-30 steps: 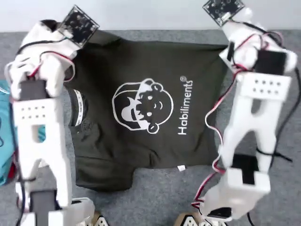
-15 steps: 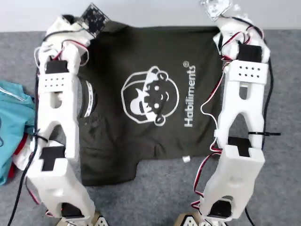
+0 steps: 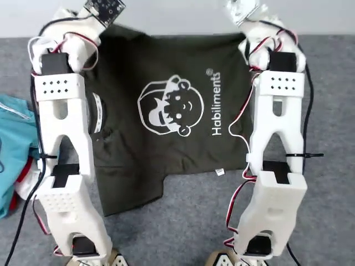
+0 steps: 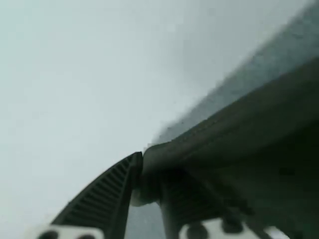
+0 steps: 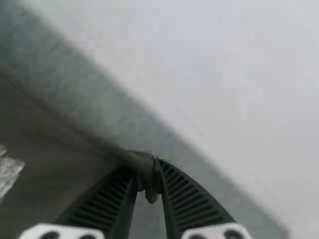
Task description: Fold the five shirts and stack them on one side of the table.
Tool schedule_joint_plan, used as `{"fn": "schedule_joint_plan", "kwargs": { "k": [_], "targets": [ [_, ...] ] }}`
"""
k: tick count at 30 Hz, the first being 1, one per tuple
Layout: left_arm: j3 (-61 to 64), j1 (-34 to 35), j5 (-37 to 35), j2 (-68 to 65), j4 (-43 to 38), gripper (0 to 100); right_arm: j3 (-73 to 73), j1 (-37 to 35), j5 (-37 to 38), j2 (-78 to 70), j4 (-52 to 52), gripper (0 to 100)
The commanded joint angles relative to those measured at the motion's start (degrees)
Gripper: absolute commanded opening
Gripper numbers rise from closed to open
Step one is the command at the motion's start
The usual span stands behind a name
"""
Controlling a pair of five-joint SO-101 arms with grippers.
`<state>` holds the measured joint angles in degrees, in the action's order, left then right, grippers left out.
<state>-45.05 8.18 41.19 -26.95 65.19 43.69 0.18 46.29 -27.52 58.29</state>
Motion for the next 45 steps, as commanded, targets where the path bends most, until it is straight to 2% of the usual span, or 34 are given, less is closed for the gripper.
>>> {"fn": "schedule_joint_plan", "kwargs": {
  "k": [1, 6, 11, 21, 25, 32, 40, 45],
  "targets": [
    [-4.7, -0.7, 0.1, 0.8, 17.8, 1, 0.5, -0.3, 0.4, 1.0, 10.4, 1.0],
    [-5.1, -1.6, 0.1, 0.3, 35.3, 1, 0.5, -0.3, 0.1, 0.7, 21.8, 1.0],
    [2.9, -1.7, -0.1, 2.1, 35.3, 0, 0.5, -0.3, 0.1, 0.7, 29.2, 1.0],
    [37.8, -5.5, 0.2, 16.1, 35.3, 0, 0.5, -0.2, 0.1, -3.6, 42.2, 1.0],
    [47.8, -5.8, 0.2, 20.7, 35.3, 0, 0.5, 0.6, 0.0, -5.4, 44.4, 1.0],
    [57.8, -5.8, 0.2, 26.3, 35.3, 0, 0.2, 2.3, 0.3, -6.1, 44.6, 1.0],
    [63.3, -5.5, 2.5, 27.4, 35.3, 0, -13.7, 3.3, 3.3, -2.0, 44.4, 1.0],
    [65.3, -5.5, 2.5, 27.4, 35.3, 0, -16.2, 3.6, 3.3, -0.1, 44.4, 1.0]
  ]
}}
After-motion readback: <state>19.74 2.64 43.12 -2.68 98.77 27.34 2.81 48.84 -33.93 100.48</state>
